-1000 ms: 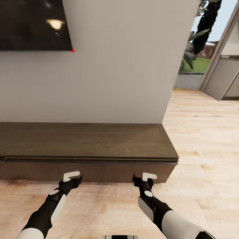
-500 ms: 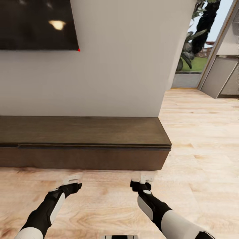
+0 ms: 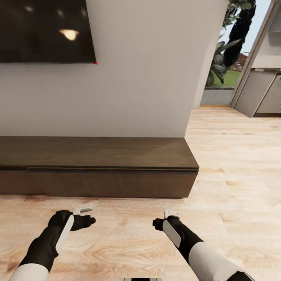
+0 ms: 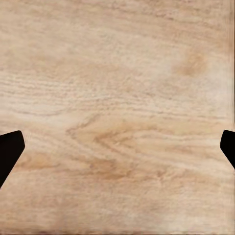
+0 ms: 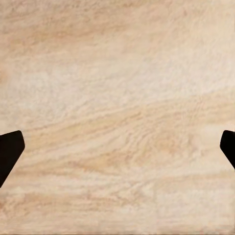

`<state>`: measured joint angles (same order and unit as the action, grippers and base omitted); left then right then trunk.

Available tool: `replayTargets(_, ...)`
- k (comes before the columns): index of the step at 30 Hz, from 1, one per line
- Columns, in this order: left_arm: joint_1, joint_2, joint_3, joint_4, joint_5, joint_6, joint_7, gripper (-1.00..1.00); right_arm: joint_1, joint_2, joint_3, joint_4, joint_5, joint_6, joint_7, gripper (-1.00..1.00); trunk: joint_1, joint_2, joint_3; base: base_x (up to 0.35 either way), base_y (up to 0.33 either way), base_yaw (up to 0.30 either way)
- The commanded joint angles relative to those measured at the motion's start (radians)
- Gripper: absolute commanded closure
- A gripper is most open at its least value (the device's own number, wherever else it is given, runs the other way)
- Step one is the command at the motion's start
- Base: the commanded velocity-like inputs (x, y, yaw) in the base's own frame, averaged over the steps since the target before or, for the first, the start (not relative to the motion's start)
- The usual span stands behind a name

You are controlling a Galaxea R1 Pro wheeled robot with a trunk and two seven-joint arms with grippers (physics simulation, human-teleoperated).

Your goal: Place each of the two pumpkins and all three candles from the living room inside a cabinet in the living room (use any cabinet), then make sure every cabinet is closed, and position the cauldron so it is next to a table in the living room.

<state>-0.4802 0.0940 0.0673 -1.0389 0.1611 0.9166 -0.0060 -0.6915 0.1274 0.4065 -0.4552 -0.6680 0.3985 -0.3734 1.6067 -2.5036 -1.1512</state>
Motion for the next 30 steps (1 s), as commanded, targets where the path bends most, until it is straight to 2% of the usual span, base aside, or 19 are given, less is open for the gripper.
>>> replayTargets(1,0.000,0.000,0.001,-0.006,0.000,0.020,0.000,-1.00,0.000,0.000,-0.004,-0.005,0.000,0.010,0.001,-1.00,0.000,0.000,0.004,-0.002,0.000,0.000)
replayTargets(5,0.000,0.001,0.001,-0.020,0.000,0.059,0.001,-1.00,0.001,-0.002,-0.010,-0.025,0.001,0.020,0.004,-1.00,-0.002,0.001,0.019,0.000,0.000,0.000)
replayTargets(15,0.000,0.000,0.000,-0.023,-0.002,0.073,0.003,-1.00,0.001,-0.002,-0.007,-0.029,0.002,0.020,0.001,-1.00,-0.007,0.004,0.058,0.000,0.000,0.000)
replayTargets(20,0.000,-0.001,0.000,-0.021,-0.001,0.074,0.003,-1.00,0.001,-0.002,-0.008,-0.029,0.006,0.026,-0.004,-1.00,-0.026,0.039,0.074,-0.020,0.000,0.000)
replayTargets(25,0.000,-0.001,-0.003,-0.014,0.000,0.073,0.007,-1.00,0.001,-0.001,-0.005,-0.030,0.011,0.026,-0.005,-1.00,-0.045,0.074,0.089,-0.206,0.000,0.000)
replayTargets(30,0.000,-0.003,-0.007,-0.010,0.001,0.072,0.039,-1.00,0.005,-0.004,-0.009,-0.030,0.007,0.039,-0.006,-1.00,-0.064,0.109,0.105,-0.137,0.000,0.000)
